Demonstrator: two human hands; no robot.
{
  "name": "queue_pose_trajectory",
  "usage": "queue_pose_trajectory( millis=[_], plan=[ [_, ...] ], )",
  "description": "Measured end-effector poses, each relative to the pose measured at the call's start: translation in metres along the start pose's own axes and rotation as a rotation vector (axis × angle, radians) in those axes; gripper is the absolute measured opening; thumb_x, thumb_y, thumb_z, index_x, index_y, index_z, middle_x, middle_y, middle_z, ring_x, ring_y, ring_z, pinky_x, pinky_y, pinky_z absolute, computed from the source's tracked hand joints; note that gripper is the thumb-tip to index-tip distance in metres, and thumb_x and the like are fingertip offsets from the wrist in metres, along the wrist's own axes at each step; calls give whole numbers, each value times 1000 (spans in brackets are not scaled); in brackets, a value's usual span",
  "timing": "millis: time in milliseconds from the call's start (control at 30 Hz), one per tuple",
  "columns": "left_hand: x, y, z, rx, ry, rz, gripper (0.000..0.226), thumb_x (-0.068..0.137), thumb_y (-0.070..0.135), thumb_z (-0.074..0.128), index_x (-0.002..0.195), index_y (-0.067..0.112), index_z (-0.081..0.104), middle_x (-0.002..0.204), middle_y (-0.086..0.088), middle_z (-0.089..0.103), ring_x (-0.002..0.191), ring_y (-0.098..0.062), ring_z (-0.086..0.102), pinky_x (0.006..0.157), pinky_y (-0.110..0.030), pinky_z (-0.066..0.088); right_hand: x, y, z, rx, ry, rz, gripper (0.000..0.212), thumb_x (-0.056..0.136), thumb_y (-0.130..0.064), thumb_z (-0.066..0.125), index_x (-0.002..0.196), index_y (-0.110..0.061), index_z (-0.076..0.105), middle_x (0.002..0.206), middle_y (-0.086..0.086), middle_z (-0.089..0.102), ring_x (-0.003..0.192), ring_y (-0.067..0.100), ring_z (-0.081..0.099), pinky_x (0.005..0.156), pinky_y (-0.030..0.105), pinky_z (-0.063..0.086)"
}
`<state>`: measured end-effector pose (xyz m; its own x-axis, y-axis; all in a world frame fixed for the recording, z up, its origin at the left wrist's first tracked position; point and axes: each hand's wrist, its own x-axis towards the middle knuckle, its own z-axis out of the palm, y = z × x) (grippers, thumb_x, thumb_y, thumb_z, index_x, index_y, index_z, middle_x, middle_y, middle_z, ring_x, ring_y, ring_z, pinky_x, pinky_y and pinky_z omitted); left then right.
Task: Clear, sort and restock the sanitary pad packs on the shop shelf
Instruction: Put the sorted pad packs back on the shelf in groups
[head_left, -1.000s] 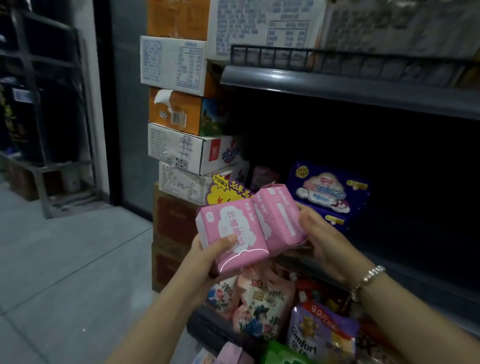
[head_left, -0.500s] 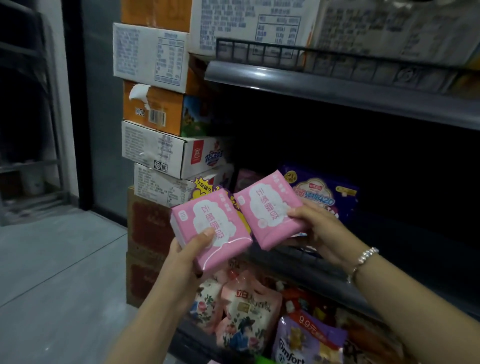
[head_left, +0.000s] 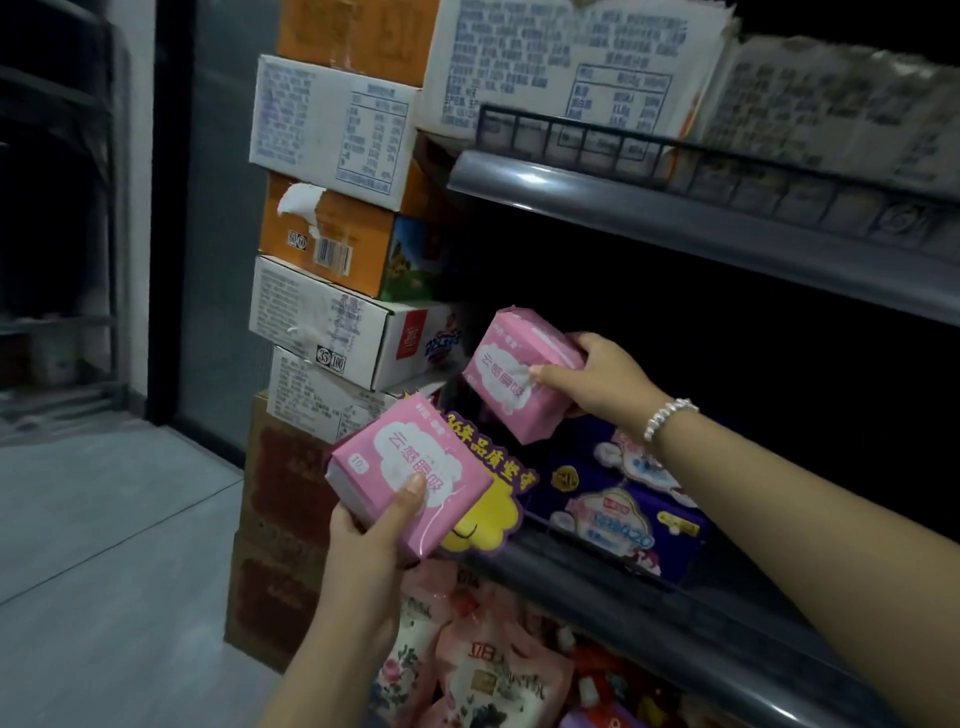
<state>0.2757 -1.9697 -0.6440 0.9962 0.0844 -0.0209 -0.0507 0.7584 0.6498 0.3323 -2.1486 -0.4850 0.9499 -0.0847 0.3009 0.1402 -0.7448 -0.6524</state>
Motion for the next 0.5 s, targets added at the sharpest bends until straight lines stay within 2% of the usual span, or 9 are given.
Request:
queue_pose_trajectory(
  millis=[67,133,200,300,433,500],
  plan=[
    [6,-1,2,-22,27,6,49,81,9,69,126,7,49,114,-14,67,89,-25,68,53,-27,56,21,0,7,-121,13,-29,63,81,-33,76,132,-7,49,124,12,60,107,29,61,89,45,54],
    [12,-4,2,-41,56,6,53,82,9,69,129,8,46,116,-13,66,92,-26,68,54,-27,57,40,2,15,-276,27,-45,63,84,-36,72,133,-5,49,129,14,58,114,31,58,95,37,48],
    [19,-6,1,-60,79,10,56,82,9,69,132,9,44,118,-13,65,96,-27,67,55,-28,58,58,5,24,-388,7,13,63,87,-40,68,135,-5,48,133,14,55,117,30,56,92,30,45],
    [27,-9,1,-92,87,9,56,81,11,69,132,11,45,116,-12,67,91,-25,69,54,-29,57,81,16,42,-474,-101,137,59,86,-38,70,131,-4,52,128,15,59,112,30,60,85,30,48],
    [35,-15,0,-93,94,13,67,67,17,74,128,12,48,110,-12,69,91,-29,70,68,-37,55,104,37,65,-491,-211,205,50,87,-35,70,124,-3,59,125,14,63,111,28,61,88,30,49],
    [39,-17,-2,-109,103,13,71,64,15,75,129,11,48,112,-16,69,96,-34,69,76,-43,55,111,43,70,-534,-243,222,47,93,-34,62,128,-2,57,131,16,59,118,29,58,92,29,46]
  ],
)
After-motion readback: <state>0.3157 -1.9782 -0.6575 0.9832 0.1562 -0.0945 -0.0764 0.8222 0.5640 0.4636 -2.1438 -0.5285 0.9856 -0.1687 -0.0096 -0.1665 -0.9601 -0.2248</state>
